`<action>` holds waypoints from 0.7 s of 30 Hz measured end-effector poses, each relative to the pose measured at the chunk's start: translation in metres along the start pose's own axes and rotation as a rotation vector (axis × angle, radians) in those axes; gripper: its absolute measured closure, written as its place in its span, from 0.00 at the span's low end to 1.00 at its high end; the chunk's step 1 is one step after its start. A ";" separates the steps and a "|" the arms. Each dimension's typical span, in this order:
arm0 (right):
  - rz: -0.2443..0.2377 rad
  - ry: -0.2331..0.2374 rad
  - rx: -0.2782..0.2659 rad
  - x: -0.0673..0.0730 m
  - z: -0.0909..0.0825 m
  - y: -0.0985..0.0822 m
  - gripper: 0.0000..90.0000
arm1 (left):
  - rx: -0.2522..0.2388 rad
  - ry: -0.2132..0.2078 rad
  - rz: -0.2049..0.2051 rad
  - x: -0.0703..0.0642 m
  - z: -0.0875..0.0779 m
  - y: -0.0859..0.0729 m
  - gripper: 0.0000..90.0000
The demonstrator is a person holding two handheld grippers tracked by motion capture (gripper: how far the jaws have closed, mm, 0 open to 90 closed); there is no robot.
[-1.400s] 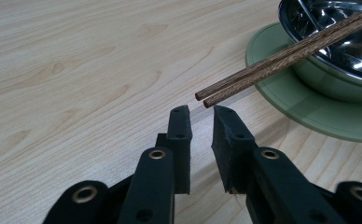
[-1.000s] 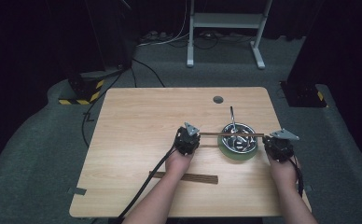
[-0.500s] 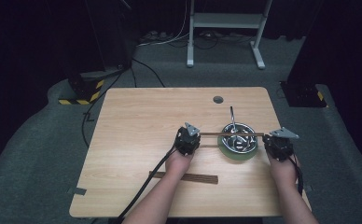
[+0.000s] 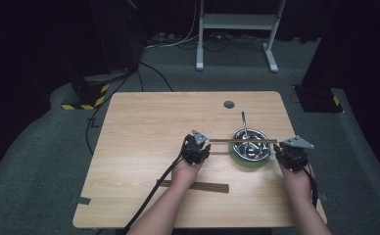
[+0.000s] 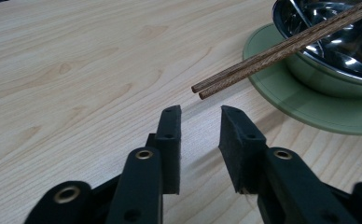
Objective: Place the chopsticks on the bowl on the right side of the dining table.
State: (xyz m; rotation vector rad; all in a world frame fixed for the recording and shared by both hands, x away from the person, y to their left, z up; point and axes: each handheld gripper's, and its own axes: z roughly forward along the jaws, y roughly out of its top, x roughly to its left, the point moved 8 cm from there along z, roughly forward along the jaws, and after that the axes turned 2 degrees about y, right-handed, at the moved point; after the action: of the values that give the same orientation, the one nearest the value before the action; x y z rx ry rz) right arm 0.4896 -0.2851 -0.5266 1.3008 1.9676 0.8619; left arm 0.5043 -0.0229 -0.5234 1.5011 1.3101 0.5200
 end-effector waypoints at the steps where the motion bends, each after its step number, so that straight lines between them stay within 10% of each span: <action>1: -0.002 0.000 0.003 0.003 -0.002 -0.001 0.76 | -0.005 -0.001 -0.002 0.000 -0.001 0.001 0.73; 21: -0.026 0.108 -0.032 0.060 -0.038 -0.021 0.64 | 0.008 -0.008 0.041 0.045 -0.068 -0.015 0.47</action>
State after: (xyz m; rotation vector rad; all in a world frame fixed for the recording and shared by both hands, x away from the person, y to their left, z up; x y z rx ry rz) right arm 0.4292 -0.2421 -0.5286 1.2308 2.0407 0.9657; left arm 0.4548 0.0438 -0.5245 1.5377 1.2788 0.5345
